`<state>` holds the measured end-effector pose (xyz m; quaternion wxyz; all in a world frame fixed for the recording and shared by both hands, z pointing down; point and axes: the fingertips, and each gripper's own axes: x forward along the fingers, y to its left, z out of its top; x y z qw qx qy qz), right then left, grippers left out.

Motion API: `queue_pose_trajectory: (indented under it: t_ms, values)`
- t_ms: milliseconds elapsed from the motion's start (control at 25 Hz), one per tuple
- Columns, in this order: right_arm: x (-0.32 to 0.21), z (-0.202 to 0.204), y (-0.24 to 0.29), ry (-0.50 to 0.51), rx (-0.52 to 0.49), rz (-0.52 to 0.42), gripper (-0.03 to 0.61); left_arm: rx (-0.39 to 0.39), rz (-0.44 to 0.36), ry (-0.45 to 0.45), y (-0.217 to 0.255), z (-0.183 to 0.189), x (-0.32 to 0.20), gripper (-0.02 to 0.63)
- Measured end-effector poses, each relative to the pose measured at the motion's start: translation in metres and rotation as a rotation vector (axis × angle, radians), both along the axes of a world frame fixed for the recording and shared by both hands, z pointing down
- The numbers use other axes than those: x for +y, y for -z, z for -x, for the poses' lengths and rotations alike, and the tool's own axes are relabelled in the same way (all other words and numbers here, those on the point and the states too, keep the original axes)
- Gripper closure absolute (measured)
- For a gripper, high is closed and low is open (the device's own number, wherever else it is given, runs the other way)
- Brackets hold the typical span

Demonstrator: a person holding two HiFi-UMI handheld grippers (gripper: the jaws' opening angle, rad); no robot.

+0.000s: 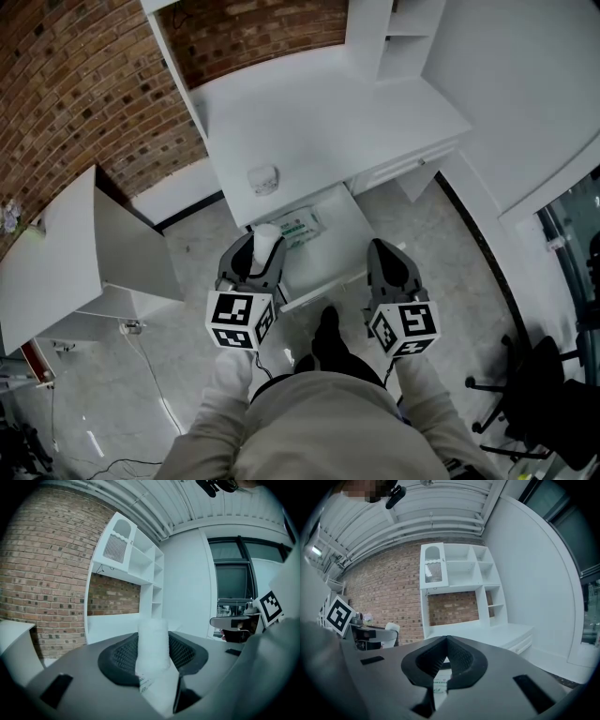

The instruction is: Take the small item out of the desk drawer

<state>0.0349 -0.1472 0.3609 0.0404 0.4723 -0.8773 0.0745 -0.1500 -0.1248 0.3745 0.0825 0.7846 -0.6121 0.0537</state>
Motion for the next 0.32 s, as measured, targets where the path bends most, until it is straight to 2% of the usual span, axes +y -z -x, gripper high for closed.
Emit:
queue_pose_trajectory:
  t_ms: [320]
  values:
    - [0.0071, 0.0030, -0.0008, 0.006, -0.004, -0.003, 0.552, 0.017, -0.014, 0.003, 0.0042, 0.0032, 0.0096, 0.420]
